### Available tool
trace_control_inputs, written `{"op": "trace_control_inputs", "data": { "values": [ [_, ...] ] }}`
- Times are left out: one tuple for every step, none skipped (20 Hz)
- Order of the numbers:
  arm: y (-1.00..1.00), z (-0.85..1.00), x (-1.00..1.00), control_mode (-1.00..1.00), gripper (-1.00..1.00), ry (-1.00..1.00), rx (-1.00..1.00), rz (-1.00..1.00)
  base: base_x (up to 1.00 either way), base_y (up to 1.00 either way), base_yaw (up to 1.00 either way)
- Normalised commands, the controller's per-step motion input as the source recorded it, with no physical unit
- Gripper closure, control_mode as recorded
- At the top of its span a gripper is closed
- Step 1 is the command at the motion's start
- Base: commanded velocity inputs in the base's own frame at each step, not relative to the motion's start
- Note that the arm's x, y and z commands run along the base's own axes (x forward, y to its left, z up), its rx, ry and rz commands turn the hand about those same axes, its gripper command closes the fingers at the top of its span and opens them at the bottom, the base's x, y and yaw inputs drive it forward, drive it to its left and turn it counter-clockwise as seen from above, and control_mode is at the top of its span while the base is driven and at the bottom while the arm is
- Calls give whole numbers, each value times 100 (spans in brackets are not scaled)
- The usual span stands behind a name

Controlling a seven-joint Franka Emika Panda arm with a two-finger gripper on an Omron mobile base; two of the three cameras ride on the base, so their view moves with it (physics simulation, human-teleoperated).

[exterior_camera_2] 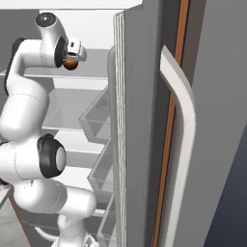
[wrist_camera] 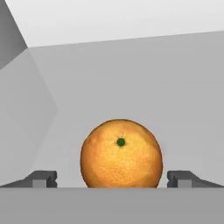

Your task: Pick up each orange from the fridge and place one orange on each plate on the dining counter.

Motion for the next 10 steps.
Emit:
{"op": "trace_control_inputs", "data": {
  "values": [
    [0, 0, 0, -100, -100, 0, 0, 5, 0, 0, 0],
    [0, -4, 3, -100, -100, 0, 0, 5, 0, 0, 0],
    [-9, -11, 5, -100, -100, 0, 0, 7, 0, 0, 0],
    [-9, -12, 0, -100, -100, 0, 0, 6, 0, 0, 0],
    [-3, -14, 6, -100, -100, 0, 0, 6, 0, 0, 0],
    [0, -16, 14, -100, -100, 0, 0, 5, 0, 0, 0],
    [0, -15, 18, -100, -100, 0, 0, 4, 0, 0, 0],
    [0, -11, 18, -100, -100, 0, 0, 2, 0, 0, 0],
    [0, -11, 16, -100, -100, 0, -2, 0, 0, 0, 0],
    [0, -11, 14, -100, -100, 0, -2, 0, 0, 0, 0]
  ]
}}
